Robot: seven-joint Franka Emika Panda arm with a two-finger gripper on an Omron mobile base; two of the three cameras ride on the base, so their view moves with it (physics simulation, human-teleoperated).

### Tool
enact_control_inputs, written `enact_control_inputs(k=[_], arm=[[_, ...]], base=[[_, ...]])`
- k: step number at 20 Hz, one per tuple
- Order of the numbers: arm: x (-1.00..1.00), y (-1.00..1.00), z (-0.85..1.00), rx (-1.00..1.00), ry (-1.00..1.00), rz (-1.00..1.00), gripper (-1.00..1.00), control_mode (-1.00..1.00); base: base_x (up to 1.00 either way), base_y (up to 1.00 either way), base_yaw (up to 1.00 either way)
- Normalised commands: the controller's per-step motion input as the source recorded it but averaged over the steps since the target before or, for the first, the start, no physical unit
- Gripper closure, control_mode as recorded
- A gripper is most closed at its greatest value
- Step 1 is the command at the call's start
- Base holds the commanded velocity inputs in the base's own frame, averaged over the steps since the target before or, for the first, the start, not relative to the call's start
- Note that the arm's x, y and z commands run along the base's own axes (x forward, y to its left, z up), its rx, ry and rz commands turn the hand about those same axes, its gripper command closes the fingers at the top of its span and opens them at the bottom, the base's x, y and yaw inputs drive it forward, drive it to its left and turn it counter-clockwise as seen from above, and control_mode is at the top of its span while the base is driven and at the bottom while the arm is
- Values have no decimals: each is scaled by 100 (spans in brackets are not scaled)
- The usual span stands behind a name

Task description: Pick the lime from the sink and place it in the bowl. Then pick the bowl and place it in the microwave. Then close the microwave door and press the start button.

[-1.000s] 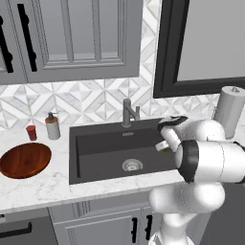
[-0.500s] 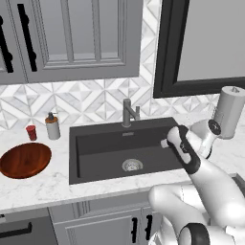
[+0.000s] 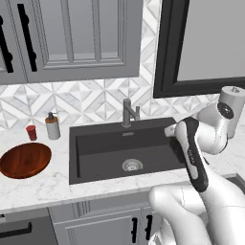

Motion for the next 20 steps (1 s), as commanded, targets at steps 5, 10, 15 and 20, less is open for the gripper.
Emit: enact_control_inputs(k=[5, 10, 15, 20], arm=[[-41, 8, 66, -2, 12, -26, 100, -100], [-36, 20, 31, -4, 4, -22, 100, -100], [-32, 72, 35, 0, 0, -4, 100, -100], [-18, 25, 16, 0, 0, 0, 100, -100]], base=[[0, 0, 0], [0, 0, 0], [0, 0, 0], [0, 0, 0]])
